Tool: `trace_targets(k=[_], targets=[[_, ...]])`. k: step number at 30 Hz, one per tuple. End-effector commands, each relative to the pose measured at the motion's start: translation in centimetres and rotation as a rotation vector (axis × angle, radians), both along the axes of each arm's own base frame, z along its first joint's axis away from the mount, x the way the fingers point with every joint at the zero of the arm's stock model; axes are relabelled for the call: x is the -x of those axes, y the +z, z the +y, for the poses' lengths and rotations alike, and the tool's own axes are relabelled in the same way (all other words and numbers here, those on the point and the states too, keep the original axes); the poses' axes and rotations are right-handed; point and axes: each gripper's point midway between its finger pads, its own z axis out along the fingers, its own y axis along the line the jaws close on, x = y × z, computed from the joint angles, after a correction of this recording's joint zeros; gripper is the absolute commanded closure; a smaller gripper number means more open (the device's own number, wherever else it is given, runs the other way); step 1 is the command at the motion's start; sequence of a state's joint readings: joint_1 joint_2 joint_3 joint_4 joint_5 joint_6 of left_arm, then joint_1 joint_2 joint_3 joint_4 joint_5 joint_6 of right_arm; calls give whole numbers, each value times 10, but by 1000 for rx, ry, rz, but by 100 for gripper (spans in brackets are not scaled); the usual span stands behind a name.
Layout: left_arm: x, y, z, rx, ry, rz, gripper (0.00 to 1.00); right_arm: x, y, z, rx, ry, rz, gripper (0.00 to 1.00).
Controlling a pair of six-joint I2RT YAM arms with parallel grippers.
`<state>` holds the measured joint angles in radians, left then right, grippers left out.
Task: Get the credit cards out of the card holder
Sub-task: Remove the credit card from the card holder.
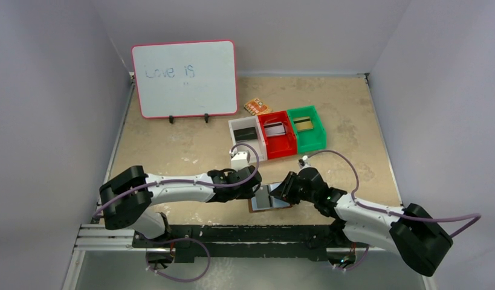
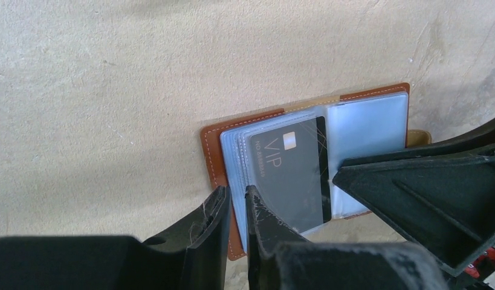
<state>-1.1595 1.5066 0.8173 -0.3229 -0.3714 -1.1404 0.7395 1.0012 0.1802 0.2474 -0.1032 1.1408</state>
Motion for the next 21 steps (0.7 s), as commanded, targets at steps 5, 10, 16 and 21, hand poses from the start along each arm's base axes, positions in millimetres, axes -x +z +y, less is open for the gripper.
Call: trace_targets(k=[5, 10, 16, 21], targets=[[-5, 43, -39, 188, -74, -53, 85, -2, 4, 11, -42, 37, -14, 69], [7, 31, -49, 228, -121, 2, 85, -1, 2, 13, -45, 46, -3, 72], [17, -3, -39, 141, -117, 80, 87, 0, -1, 13, -42, 51, 5, 73], [18, -10, -31, 101, -100, 85, 89, 0, -2, 13, -44, 45, 10, 74]])
